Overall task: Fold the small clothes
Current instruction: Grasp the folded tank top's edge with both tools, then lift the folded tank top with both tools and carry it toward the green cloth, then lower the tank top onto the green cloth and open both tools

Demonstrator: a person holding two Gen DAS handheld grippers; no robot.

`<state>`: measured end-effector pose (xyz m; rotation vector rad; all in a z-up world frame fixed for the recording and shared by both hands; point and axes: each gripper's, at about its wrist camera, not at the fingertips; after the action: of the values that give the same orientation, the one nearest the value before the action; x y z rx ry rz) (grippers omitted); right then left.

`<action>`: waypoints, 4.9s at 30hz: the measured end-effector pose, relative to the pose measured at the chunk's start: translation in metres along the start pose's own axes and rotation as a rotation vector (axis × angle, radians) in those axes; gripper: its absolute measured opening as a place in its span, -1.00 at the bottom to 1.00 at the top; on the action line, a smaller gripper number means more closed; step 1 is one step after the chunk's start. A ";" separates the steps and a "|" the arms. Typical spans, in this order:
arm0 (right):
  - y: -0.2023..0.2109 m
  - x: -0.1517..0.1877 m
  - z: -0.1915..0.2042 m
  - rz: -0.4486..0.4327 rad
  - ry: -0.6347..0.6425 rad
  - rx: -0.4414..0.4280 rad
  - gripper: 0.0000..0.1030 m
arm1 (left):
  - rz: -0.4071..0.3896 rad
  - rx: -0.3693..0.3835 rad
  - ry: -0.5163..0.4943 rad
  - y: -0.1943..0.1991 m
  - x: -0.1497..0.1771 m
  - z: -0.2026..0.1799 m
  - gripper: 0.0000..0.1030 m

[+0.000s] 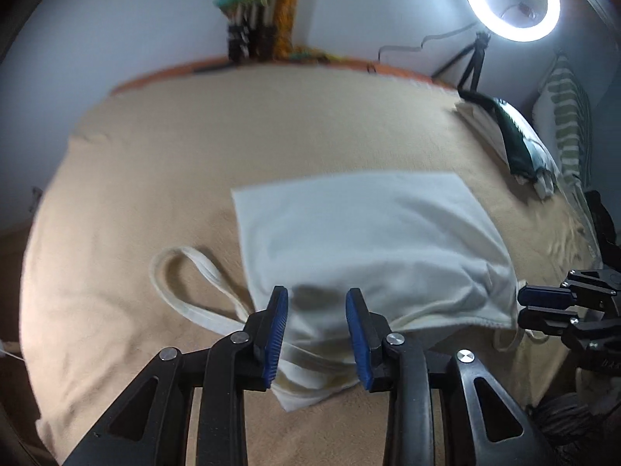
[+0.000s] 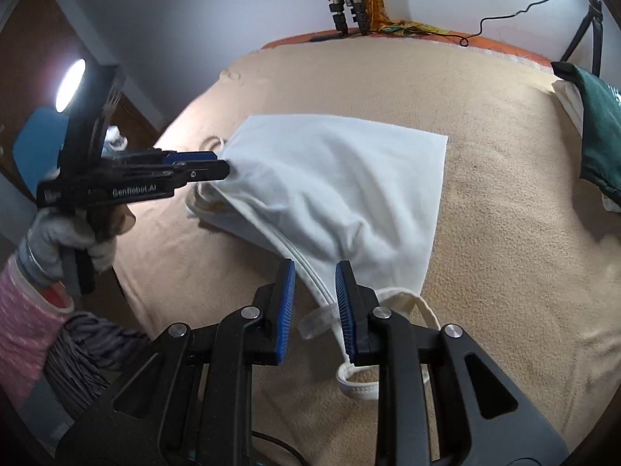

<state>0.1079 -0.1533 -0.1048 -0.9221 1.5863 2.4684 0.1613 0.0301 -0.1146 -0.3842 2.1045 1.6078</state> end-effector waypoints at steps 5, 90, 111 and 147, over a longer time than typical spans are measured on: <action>-0.012 0.009 -0.006 0.065 0.038 0.071 -0.49 | 0.070 0.069 -0.069 0.009 0.032 -0.009 -0.51; 0.067 -0.033 -0.088 -0.294 -0.216 0.146 -0.83 | -0.280 0.231 0.078 0.017 -0.044 -0.093 -0.92; 0.175 -0.047 -0.250 -0.396 -0.250 0.386 -0.83 | -0.359 0.323 -0.109 -0.048 -0.132 -0.267 -0.92; 0.134 -0.098 -0.392 -0.319 -0.260 0.677 -0.60 | -0.406 0.160 -0.233 -0.138 -0.175 -0.346 -0.70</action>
<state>0.3140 -0.5225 -0.0593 -0.6420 1.8126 1.5845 0.3114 -0.3500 -0.0659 -0.5052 1.8222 1.1821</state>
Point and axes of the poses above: each gripper's, at about its wrist camera, not at the fingertips, and y roughly against the way its jaws point, z to its left, x to its underside, and after that the axes turned 6 degrees about -z, right-handed
